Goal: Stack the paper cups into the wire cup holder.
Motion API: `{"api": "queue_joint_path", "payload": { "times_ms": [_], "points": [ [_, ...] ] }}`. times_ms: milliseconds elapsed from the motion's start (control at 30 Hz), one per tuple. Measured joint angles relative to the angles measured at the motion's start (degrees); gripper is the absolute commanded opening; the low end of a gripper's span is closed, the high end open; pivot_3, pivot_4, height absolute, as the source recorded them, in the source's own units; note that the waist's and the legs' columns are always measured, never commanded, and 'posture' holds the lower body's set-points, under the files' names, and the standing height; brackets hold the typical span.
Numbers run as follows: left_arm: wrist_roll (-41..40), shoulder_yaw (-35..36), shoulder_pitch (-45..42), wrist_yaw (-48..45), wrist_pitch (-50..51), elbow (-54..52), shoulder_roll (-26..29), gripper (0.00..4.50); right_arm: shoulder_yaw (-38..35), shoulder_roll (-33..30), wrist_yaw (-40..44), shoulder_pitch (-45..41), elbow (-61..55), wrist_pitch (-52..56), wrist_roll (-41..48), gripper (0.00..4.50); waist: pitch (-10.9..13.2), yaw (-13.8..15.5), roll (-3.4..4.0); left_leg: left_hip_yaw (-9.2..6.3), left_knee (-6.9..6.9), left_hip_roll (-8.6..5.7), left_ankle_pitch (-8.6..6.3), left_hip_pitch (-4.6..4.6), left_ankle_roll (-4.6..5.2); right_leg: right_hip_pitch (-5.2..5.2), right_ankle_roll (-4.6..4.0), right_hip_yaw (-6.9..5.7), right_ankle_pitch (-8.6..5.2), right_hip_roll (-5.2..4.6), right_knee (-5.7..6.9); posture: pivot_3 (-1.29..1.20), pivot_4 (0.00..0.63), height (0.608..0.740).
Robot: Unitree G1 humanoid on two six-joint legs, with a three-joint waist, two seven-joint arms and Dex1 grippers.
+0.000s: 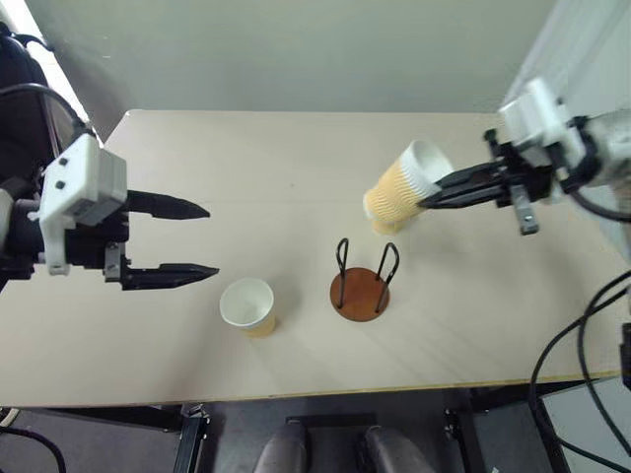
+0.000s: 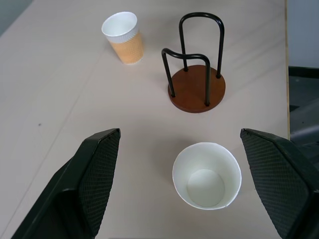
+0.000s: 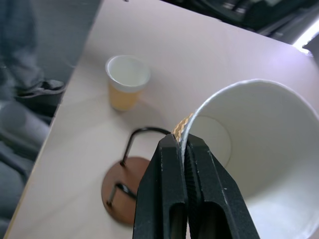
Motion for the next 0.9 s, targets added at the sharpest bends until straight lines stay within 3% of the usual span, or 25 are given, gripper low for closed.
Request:
{"api": "queue_joint_path", "payload": {
  "times_ms": [100, 833, 900],
  "points": [
    [-0.4, -0.2, 0.4, 0.1, -0.1, -0.3, 0.0, 4.15, 3.7, 2.0, -0.2, 0.6, 0.3, -2.1, -2.7, 0.03, 0.0, 0.1, 0.00, -0.02, -0.12, 0.01, 0.14, -0.25, -0.10, -0.22, -0.01, -0.07, 0.01, 0.00, 0.00, 0.00, 0.150, 0.740],
    [-2.7, 4.1, 5.9, 2.3, 2.7, -4.6, 1.2, 4.15, 7.3, 1.2, 5.3, 4.4, 1.8, -9.0, -9.4, 0.03, 0.0, 0.1, -0.01, -0.01, -0.19, 0.17, 0.31, -0.15, -0.26, -0.19, -0.19, -0.14, 0.13, 0.07, 0.07, 0.00, 0.150, 0.740],
    [-2.7, 4.1, 6.3, 2.4, 3.1, -4.8, 1.2, 4.15, 7.9, 1.7, 5.2, 4.4, 1.9, -9.8, -10.3, 0.39, 0.0, 0.1, -0.01, -0.01, -0.19, 0.18, 0.31, -0.14, -0.26, -0.19, -0.21, -0.14, 0.15, 0.08, 0.08, 0.00, 0.150, 0.740]
  ]
}}
